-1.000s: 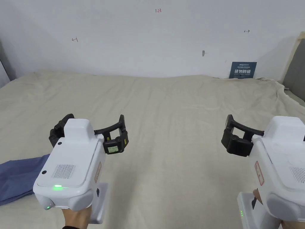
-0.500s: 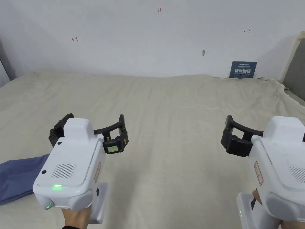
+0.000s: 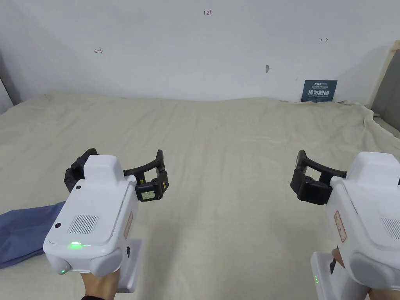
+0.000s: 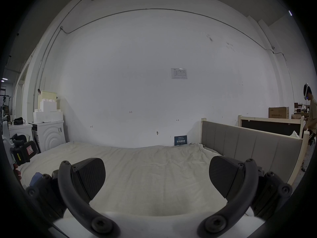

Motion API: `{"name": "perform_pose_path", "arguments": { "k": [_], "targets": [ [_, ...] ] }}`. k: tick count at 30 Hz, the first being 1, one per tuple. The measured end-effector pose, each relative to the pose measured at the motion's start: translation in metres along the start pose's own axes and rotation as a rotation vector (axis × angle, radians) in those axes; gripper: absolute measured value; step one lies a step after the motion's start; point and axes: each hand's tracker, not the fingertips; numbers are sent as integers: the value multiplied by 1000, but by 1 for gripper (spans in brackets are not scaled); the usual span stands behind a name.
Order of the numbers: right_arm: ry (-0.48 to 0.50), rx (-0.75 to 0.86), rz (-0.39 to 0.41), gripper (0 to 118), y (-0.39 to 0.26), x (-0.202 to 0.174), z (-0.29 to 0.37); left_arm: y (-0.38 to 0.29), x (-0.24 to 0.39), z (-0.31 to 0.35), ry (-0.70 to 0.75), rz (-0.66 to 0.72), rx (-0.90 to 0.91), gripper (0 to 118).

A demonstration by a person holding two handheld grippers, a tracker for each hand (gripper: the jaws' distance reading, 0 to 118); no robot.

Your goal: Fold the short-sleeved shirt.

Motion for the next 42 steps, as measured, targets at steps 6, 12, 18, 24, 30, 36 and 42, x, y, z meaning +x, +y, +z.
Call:
{"name": "perform_pose_path", "arguments": {
  "k": [6, 12, 18, 24, 30, 36, 42],
  "targets": [
    [3, 2, 5, 118, 1, -1, 1, 0, 0, 0, -1, 0, 1, 118],
    [4, 3, 5, 118, 4, -4, 4, 1, 1, 1, -3, -4, 4, 118],
    [6, 3, 6, 118, 4, -3, 5, 1, 0, 1, -1, -2, 4, 118],
    [5, 3, 5, 118, 4, -3, 6, 1, 1, 2, -4, -3, 0, 118],
    [4, 3, 7, 118, 0, 3, 2, 1, 2, 3, -8, -8, 1, 118],
    [5, 2, 7, 118, -4, 8, -1, 1, 3, 3, -11, -10, 0, 118],
    [4, 2, 6, 118, -3, 8, 1, 2, 5, 4, -13, -13, 1, 118]
  ]
}}
